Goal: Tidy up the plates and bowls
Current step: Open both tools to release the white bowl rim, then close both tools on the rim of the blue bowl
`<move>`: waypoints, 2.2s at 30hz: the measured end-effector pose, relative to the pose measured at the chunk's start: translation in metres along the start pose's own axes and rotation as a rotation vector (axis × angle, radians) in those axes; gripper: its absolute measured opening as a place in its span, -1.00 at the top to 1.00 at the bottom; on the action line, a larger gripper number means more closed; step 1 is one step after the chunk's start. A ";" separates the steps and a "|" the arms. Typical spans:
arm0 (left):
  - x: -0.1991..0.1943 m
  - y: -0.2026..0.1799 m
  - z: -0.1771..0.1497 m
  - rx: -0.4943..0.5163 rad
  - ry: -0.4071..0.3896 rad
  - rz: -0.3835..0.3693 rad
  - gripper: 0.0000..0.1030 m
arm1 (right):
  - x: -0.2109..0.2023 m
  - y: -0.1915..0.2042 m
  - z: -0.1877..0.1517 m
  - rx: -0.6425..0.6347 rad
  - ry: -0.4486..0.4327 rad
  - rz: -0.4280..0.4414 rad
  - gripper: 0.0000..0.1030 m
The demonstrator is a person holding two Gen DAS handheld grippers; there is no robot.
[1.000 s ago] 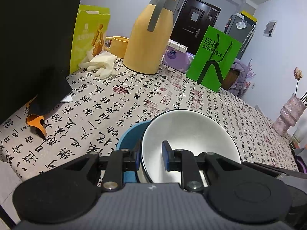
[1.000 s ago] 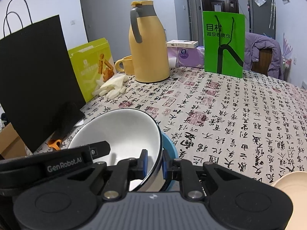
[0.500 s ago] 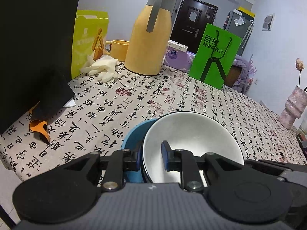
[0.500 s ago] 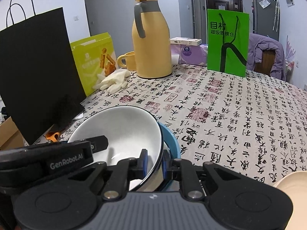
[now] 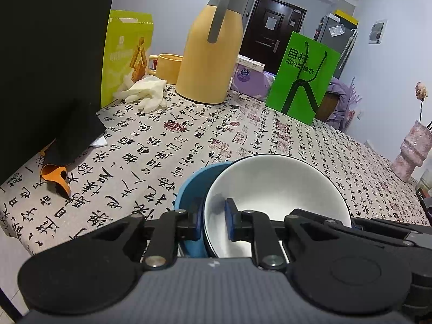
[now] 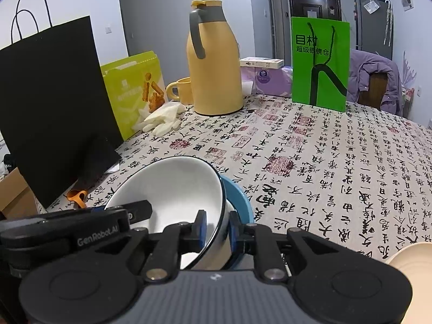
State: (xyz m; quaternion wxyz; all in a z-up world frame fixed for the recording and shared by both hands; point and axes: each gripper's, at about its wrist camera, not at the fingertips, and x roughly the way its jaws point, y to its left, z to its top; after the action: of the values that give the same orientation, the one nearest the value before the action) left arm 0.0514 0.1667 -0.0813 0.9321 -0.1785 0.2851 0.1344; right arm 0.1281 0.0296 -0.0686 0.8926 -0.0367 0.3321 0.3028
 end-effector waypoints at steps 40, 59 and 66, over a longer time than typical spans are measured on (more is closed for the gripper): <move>-0.011 0.003 0.007 -0.029 -0.006 -0.019 0.74 | -0.015 -0.008 -0.003 0.033 -0.049 -0.007 0.81; -0.051 -0.006 0.005 0.050 -0.163 0.033 -1.00 | -0.058 -0.037 -0.019 0.098 -0.160 0.109 -0.93; -0.070 -0.008 -0.008 0.083 -0.194 0.061 -1.00 | -0.073 -0.037 -0.037 0.085 -0.171 0.117 -1.00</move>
State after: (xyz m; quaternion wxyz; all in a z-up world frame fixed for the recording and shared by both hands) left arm -0.0055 0.1462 -0.0452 0.9573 -0.1172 0.2041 0.1676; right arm 0.0847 -0.0473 -0.0573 0.8992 0.0466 0.2690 0.3420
